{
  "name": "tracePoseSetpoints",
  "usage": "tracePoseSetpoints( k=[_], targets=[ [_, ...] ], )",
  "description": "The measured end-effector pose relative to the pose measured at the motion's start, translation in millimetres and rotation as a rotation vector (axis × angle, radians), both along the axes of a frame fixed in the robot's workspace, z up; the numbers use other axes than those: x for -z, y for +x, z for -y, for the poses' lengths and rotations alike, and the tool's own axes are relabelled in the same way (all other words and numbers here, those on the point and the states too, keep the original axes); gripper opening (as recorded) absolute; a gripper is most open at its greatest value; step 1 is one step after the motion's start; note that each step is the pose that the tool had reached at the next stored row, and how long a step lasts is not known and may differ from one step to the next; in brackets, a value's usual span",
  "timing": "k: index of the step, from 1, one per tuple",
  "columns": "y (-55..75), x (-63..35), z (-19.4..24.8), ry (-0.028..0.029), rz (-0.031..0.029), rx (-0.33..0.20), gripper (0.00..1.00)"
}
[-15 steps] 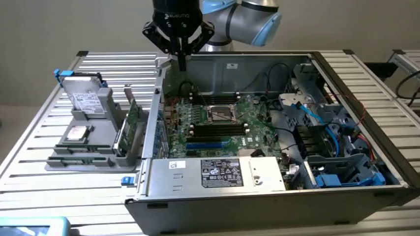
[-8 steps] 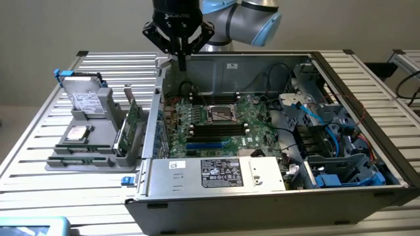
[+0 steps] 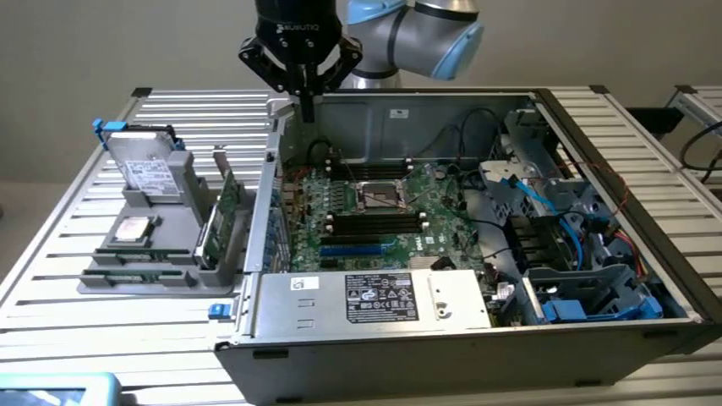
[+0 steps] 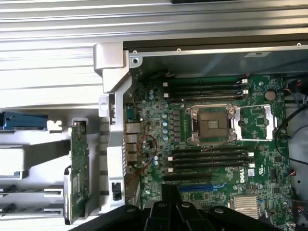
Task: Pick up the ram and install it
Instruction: 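Reach for the ram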
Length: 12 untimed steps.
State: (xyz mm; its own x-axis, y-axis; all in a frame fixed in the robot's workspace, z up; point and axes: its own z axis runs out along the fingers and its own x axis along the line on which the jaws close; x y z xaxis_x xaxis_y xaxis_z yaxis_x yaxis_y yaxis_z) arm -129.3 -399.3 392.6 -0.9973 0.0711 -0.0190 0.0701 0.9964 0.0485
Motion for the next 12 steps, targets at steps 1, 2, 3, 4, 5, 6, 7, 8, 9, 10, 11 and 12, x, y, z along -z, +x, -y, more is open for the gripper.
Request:
tracePoseSetpoints(
  k=[1, 2, 3, 4, 5, 6, 7, 8, 9, 10, 11, 12],
  targets=[
    [-2.8, 0.0, 0.1, -0.0001, 0.0, 0.0, 0.11],
    [-6.0, 0.0, 0.2, 0.0001, 0.0, 0.0, 0.11],
    [-9.3, 0.0, 0.3, 0.0001, 0.0, 0.0, 0.11],
    [-12.7, 0.1, 0.4, 0.0, 0.0, 0.0, 0.11],
    [-16.5, 0.1, 0.6, 0.0, 0.0, 0.0, 0.11],
    [-20.5, 0.2, 0.7, 0.0, 0.0, 0.0, 0.11],
    [-24.7, 0.3, 0.9, 0.0, 0.0, 0.0, 0.11],
    [-29.3, 0.4, 1.2, -0.0002, 0.0, 0.0, 0.11],
    [-33.3, 0.6, 1.4, -0.0007, 0.0, 0.0, 0.11],
    [-37.2, 1.0, 1.6, -0.0016, -0.0002, 0.0, 0.11],
    [-41.1, 1.4, 1.9, -0.0023, -0.0004, 0.0, 0.11],
    [-45.1, 2.0, 2.1, -0.003, -0.0005, 0.0, 0.11]
  ],
)
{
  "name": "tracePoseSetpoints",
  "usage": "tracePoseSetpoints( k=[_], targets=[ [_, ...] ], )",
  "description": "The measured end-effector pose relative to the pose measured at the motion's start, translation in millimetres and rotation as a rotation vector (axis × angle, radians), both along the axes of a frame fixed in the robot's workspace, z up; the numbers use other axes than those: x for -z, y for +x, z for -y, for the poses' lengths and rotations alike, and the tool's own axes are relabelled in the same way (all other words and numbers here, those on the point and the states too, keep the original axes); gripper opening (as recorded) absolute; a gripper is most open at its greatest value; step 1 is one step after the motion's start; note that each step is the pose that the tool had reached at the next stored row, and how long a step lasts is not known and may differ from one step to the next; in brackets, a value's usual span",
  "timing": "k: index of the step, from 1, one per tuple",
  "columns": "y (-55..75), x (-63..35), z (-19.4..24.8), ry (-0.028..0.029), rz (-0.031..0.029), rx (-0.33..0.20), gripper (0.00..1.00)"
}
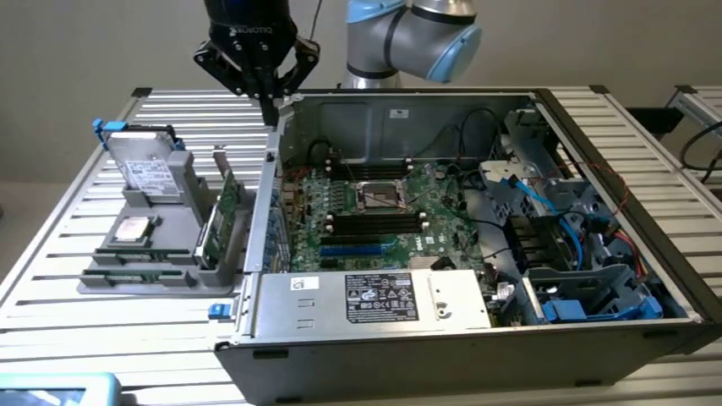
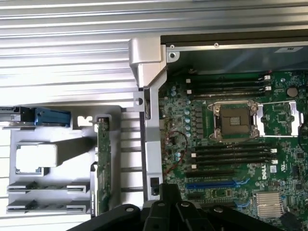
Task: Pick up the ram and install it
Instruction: 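Reach for the ram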
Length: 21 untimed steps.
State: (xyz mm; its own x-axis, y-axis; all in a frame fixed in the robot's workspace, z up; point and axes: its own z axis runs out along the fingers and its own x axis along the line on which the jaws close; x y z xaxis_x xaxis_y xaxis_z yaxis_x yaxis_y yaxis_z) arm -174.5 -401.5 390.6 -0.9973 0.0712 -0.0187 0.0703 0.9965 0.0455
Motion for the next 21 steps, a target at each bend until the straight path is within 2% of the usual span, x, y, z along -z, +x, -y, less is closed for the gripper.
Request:
tracePoseSetpoints(
  k=[7, 14, 19, 21],
  targets=[
    [-27.3, 8.3, 0.9, -0.0043, -0.0001, 0.0, 0.11],
    [-49.0, 15.2, 2.8, -0.0046, -0.0001, 0.0, 0.11],
    [-61.8, 23.9, 3.1, -0.0053, -0.0032, 0.0, 0.11],
    [-65.9, 26.9, 4.8, -0.0053, -0.0055, 0.0, 0.11]
  ],
)
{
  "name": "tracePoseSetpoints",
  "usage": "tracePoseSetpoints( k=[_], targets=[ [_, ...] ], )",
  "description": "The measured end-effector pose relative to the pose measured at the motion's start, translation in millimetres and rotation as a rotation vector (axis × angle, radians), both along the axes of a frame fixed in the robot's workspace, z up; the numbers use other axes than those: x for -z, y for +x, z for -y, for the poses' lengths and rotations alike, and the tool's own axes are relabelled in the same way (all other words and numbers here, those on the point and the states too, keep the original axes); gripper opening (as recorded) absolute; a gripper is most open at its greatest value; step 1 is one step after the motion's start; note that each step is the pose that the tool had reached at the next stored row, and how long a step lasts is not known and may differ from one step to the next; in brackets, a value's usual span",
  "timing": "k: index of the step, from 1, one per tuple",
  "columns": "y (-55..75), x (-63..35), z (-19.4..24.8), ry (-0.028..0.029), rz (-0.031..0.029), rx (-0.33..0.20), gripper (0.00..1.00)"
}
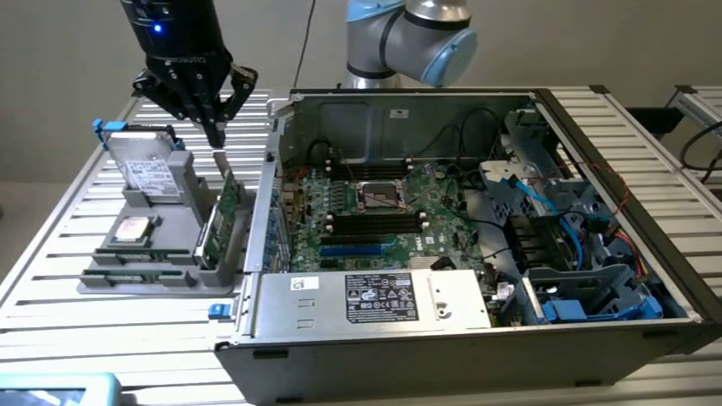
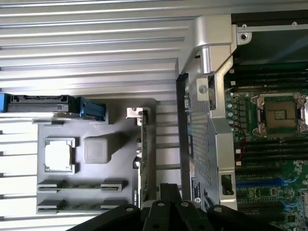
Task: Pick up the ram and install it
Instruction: 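Reach for the ram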
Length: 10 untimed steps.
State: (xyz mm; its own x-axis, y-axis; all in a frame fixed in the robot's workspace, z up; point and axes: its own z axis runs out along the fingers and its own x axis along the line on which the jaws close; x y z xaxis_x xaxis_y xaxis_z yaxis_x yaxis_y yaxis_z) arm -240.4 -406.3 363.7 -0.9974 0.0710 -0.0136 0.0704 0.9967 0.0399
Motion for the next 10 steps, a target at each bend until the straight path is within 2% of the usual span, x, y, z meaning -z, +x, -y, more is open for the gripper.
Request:
tracePoseSetpoints(
  k=[5, 10],
  targets=[
    [-14.3, 7.5, 2.8, 0.0, -0.0037, 0.0, 0.11],
    [-30.8, 13.2, 8.2, 0.0, -0.006, 0.0, 0.11]
  ],
)
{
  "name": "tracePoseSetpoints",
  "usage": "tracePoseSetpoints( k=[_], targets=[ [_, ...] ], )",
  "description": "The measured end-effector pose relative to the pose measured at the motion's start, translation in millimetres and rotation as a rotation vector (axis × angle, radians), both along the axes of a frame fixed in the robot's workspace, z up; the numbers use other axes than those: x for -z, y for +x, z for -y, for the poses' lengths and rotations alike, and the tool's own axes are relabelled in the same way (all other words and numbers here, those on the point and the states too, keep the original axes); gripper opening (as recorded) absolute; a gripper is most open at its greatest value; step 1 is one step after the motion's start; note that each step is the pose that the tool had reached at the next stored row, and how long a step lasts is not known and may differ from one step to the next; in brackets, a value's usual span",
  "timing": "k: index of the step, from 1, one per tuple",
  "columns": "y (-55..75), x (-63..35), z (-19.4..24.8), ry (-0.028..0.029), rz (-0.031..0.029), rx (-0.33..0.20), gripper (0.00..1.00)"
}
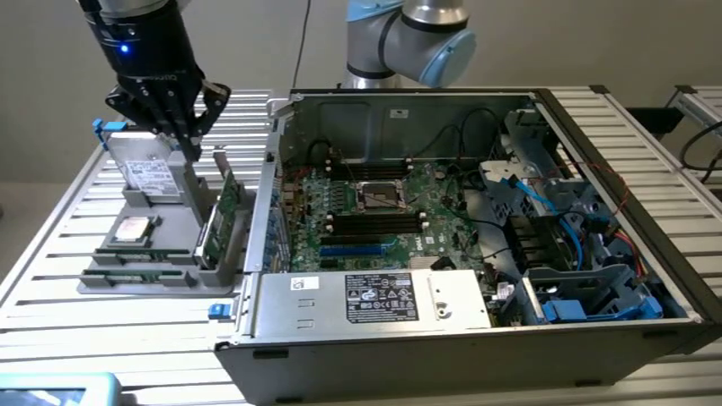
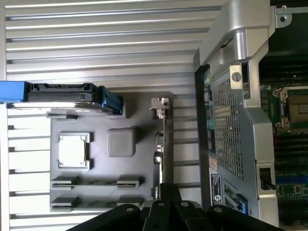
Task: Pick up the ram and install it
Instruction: 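Reach for the ram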
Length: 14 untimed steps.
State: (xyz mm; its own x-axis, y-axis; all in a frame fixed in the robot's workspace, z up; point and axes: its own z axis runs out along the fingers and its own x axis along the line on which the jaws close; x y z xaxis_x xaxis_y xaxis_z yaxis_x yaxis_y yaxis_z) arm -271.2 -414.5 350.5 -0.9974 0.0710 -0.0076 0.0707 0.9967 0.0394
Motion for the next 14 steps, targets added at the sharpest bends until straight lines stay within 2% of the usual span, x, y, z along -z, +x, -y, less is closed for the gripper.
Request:
tracePoseSetpoints(
  k=[7, 14],
  targets=[
    [-18.1, 6.4, 10.7, 0.0001, -0.0035, 0.0, 0.11],
    [-33.7, 13.5, 26.3, 0.0, -0.0075, 0.0, 0.11]
  ],
)
